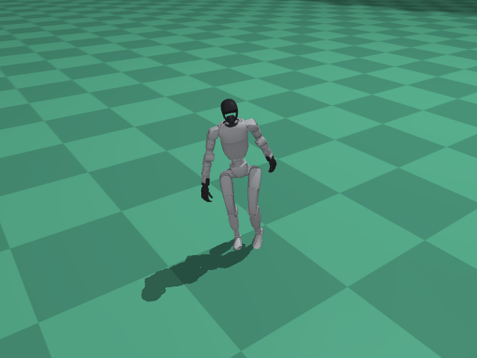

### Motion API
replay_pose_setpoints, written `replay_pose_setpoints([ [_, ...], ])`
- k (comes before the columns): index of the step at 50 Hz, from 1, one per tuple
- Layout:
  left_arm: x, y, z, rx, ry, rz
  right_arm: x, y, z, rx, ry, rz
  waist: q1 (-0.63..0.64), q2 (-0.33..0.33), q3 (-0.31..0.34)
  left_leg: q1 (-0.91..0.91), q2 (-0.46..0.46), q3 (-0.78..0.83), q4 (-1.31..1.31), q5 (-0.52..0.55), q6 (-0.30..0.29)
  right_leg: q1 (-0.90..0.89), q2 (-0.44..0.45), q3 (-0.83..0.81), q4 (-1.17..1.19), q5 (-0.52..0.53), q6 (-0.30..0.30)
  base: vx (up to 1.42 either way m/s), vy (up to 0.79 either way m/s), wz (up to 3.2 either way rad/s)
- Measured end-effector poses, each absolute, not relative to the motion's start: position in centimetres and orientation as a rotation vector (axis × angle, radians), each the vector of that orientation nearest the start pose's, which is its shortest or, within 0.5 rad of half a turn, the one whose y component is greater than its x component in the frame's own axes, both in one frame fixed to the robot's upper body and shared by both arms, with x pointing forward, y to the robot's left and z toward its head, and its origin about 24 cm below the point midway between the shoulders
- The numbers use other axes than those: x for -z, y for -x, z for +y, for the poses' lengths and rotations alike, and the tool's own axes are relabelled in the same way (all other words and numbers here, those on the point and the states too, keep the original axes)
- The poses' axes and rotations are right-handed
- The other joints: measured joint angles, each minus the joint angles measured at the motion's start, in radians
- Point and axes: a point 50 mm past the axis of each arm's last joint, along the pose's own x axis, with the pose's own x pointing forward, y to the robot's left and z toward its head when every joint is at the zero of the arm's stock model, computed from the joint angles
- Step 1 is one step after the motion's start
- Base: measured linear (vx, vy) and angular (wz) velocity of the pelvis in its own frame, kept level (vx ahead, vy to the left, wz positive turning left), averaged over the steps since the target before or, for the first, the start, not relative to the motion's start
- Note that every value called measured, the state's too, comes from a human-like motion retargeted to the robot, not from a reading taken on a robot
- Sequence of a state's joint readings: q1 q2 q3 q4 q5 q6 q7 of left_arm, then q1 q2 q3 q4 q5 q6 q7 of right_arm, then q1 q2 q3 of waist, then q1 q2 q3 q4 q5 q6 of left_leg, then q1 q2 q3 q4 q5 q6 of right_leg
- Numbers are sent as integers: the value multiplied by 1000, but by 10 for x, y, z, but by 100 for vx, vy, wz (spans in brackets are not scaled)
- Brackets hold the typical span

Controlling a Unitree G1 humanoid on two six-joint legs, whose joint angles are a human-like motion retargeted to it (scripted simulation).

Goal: Stand up

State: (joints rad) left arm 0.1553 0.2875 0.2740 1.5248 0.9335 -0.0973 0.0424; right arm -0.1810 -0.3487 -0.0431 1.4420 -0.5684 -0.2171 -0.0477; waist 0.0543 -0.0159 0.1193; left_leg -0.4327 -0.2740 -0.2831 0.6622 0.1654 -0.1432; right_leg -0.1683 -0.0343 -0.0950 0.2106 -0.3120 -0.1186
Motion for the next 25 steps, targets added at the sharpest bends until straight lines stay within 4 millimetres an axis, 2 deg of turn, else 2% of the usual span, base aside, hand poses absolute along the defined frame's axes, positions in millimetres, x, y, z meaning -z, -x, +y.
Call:
replay_pose_setpoints([
  [4, 158, 54, 270, 243, -726, 1616, 131, -148, -277, -168, 791, 1041, 33, 23, -8, -72, 46, 2, -27, -87, -63, 9, 60, 10, 100, -103, -38, 65, 21, -48],
  [5, 158, 55, 271, 227, -737, 1613, 131, -151, -277, -174, 800, 1035, 42, 24, -11, -82, 42, -16, -23, -113, -90, 6, 70, 10, 139, -131, -43, 64, 28, -57],
  [6, 157, 57, 271, 218, -747, 1608, 131, -150, -277, -176, 809, 1033, 49, 13, -8, -63, 1, -35, 6, -160, -107, 11, 58, 20, 183, -163, -41, 68, 33, -59],
  [7, 157, 56, 272, 203, -759, 1597, 130, -152, -277, -179, 817, 1025, 56, 7, -5, -64, -1, -14, 61, -209, -119, 7, 54, 31, 242, -199, -38, 75, 37, -64],
  [8, 157, 51, 274, 176, -777, 1575, 128, -159, -275, -182, 823, 1006, 64, 11, -1, -103, 78, 91, 163, -260, -119, -16, 67, 40, 327, -242, -32, 77, 38, -61],
  [9, 156, 48, 276, 159, -789, 1559, 126, -162, -275, -185, 829, 994, 68, 4, 5, -111, 77, 127, 223, -307, -119, -24, 55, 43, 396, -265, -20, 84, 43, -55],
  [10, 156, 46, 277, 147, -798, 1546, 126, -164, -275, -188, 837, 987, 69, -8, 11, -102, 37, 128, 260, -351, -119, -24, 31, 42, 455, -277, -3, 97, 58, -19],
  [11, 156, 34, 280, 118, -816, 1501, 123, -171, -274, -187, 842, 961, 53, -3, 21, -109, -1, 136, 361, -410, -119, -45, 34, 32, 578, -265, 29, 99, 66, 2],
  [13, 154, 8, 288, 54, -854, 1407, 115, -188, -270, -187, 857, 898, 35, 4, 31, -144, -10, 186, 533, -463, -119, -103, 54, 44, 801, -182, 105, 80, 63, 1],
  [15, 149, -20, 298, 11, -912, 1301, 108, -202, -267, -176, 877, 839, 19, 13, 29, -184, 7, 228, 692, -465, -119, -190, 89, 74, 1019, -27, 198, 53, 47, 15],
  [18, 131, -62, 316, 25, -1079, 1102, 102, -211, -268, -143, 918, 786, -6, 34, 21, -204, 13, 250, 948, -419, -119, -314, 224, 106, 1342, 156, 344, 95, 37, 55],
  [20, 113, -89, 327, 47, -1226, 954, 98, -212, -273, -108, 951, 740, 9, 46, -14, -226, 50, 290, 1109, -310, -119, -375, 268, 89, 1505, 223, 350, 121, 13, 5],
  [22, 98, -112, 329, 44, -1337, 799, 89, -217, -281, -68, 1004, 670, 20, 44, -52, -261, 107, 336, 1240, -174, -119, -420, 269, 72, 1585, 299, 320, 104, 6, 1],
  [23, 82, -131, 331, 15, -1404, 667, 76, -226, -289, -27, 1064, 590, 14, 50, -73, -282, 148, 367, 1325, -49, -119, -445, 271, 51, 1622, 378, 295, 89, 6, 6],
  [25, 50, -169, 330, -119, -1469, 406, 39, -257, -300, 62, 1210, 358, 7, 30, -102, -372, 216, 462, 1507, 99, -119, -521, 191, -17, 1678, 630, 201, 89, 23, -19],
])
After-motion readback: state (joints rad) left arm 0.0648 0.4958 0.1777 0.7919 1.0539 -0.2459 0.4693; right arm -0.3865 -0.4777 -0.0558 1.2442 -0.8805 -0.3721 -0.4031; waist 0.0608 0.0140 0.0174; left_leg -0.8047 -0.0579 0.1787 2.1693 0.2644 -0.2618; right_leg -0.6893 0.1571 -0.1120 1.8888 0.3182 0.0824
